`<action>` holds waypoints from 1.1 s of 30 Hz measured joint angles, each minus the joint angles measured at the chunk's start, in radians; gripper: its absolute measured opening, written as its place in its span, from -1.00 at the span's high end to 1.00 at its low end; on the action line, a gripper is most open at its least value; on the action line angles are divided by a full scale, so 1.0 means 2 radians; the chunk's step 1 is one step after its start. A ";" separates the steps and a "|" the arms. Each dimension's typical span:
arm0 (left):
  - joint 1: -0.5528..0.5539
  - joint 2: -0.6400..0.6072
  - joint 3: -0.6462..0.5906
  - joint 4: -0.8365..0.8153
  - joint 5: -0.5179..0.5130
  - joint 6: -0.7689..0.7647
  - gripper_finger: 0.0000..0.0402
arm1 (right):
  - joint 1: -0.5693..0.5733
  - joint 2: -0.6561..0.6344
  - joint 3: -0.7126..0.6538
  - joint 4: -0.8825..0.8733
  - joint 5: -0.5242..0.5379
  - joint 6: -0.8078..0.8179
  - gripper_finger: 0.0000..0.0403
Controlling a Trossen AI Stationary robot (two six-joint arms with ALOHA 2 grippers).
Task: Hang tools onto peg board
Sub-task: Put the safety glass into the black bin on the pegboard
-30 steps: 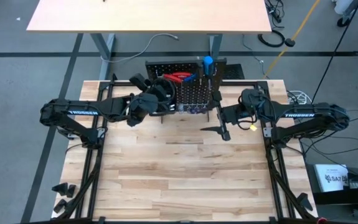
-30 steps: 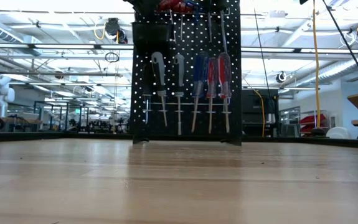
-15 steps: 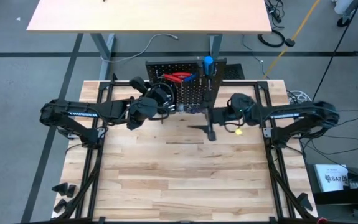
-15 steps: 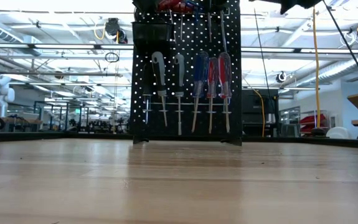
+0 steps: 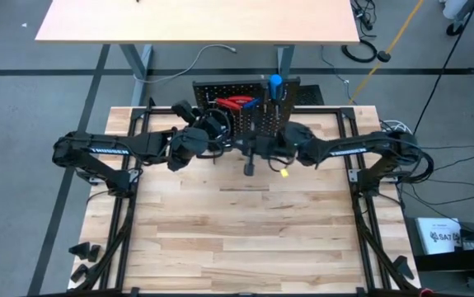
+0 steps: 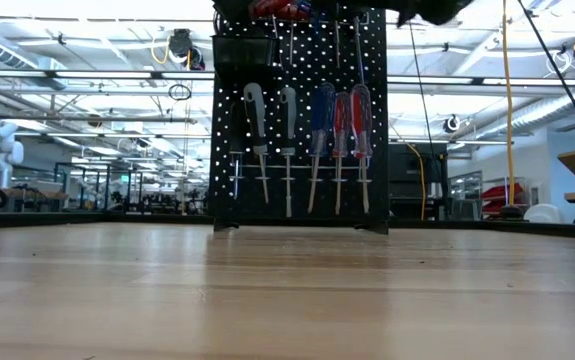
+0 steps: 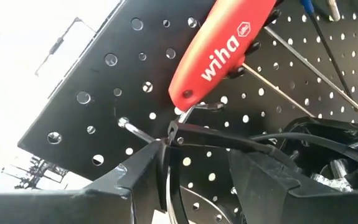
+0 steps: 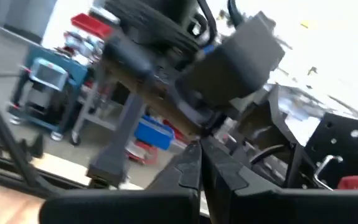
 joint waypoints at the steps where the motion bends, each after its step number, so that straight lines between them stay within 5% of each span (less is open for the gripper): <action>1: 0.000 0.000 0.000 0.000 0.000 -0.001 0.07 | 0.000 0.007 0.012 -0.010 0.012 -0.001 0.99; 33: -0.011 0.000 0.000 -0.002 0.002 0.015 0.07 | -0.004 0.048 0.071 -0.041 0.197 -0.010 1.00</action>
